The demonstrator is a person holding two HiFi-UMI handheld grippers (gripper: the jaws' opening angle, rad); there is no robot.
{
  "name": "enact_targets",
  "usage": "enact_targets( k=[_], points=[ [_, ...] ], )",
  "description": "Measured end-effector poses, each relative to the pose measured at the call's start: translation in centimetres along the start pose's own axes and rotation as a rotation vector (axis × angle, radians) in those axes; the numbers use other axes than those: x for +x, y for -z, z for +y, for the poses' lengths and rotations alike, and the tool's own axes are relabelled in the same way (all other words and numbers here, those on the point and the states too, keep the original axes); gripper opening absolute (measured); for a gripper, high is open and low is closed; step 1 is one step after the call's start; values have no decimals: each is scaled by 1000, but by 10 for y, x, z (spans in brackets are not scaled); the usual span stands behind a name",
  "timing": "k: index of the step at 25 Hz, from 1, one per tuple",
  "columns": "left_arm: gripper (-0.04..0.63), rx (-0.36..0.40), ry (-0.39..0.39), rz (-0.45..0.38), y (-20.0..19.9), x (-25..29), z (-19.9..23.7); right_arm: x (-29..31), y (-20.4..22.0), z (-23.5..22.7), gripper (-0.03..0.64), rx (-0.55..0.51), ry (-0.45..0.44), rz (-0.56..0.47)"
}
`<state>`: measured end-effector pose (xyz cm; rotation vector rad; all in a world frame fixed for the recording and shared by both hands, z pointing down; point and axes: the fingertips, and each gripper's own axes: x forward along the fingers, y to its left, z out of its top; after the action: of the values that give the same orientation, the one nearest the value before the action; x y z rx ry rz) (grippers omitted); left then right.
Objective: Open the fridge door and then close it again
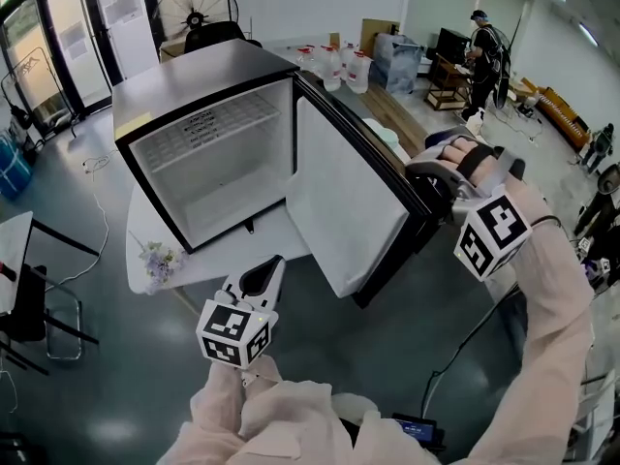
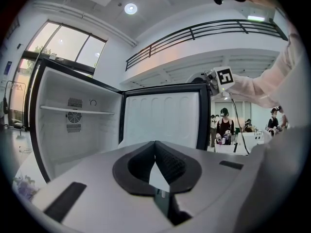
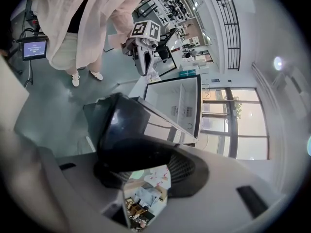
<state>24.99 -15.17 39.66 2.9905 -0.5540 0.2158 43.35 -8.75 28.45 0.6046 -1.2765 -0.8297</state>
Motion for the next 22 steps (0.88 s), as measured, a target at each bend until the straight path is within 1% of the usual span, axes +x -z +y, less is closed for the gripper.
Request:
enact_targets(
  k=[5, 9, 12, 17, 22],
  points=[
    [11, -6, -15, -11, 2, -23, 0, -1, -27, -8, 172, 16, 13, -15],
    [11, -9, -42, -20, 2, -42, 9, 1, -55, -19, 172, 43, 36, -74],
    [11, -10, -67, -23, 3, -54, 17, 5, -75, -28, 169, 34, 58, -104],
    [11, -14, -113, -28, 4, -71, 30, 13, -100, -42, 148, -37, 106, -108],
    [11, -17, -153, -29, 4, -89, 43, 20, -120, -51, 143, -156, 156, -82]
  ],
)
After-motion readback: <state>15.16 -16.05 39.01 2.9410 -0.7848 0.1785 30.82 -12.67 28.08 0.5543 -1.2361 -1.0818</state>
